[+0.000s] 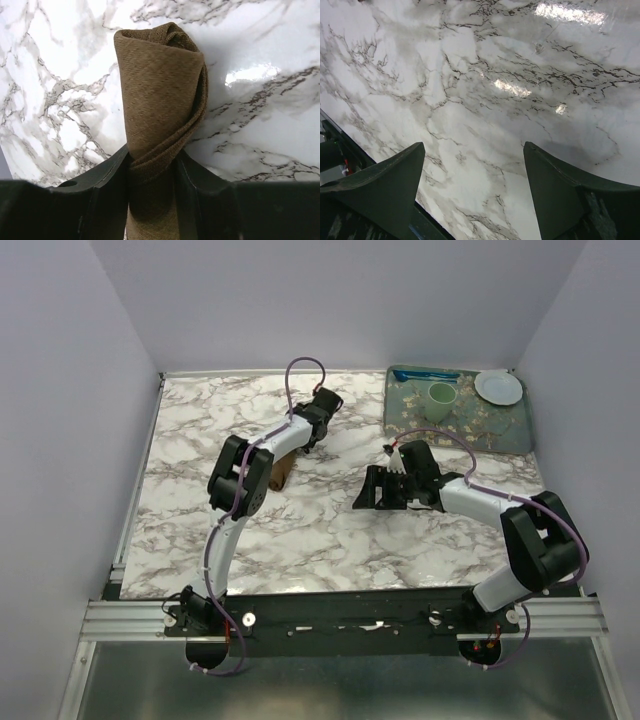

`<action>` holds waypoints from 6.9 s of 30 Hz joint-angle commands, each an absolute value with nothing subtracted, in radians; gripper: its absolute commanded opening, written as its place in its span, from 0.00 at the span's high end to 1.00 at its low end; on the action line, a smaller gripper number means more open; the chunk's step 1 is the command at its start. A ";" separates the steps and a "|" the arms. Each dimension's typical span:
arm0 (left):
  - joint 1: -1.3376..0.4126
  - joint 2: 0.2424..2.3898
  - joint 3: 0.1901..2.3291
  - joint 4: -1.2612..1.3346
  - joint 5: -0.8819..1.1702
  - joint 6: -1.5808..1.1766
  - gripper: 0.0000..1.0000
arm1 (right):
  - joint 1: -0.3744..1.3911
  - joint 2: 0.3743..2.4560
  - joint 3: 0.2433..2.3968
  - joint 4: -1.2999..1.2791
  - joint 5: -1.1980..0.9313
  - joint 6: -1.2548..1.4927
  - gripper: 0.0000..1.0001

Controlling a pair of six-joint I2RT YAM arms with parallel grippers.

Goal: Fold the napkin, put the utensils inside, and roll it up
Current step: Roll the napkin with the utensil

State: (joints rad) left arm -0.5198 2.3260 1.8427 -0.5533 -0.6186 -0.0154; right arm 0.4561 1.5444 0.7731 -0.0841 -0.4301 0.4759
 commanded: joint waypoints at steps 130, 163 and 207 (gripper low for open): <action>-0.081 1.709 0.960 -0.140 0.434 -0.753 0.78 | 0.546 2.714 2.131 0.278 -0.629 1.098 0.77; -0.063 1.655 0.916 -0.161 0.411 -0.744 0.82 | 0.543 2.717 2.140 0.282 -0.638 1.106 0.77; -0.063 1.844 1.160 -0.158 0.443 -0.784 0.82 | 0.506 2.784 2.235 0.216 -0.601 1.132 0.76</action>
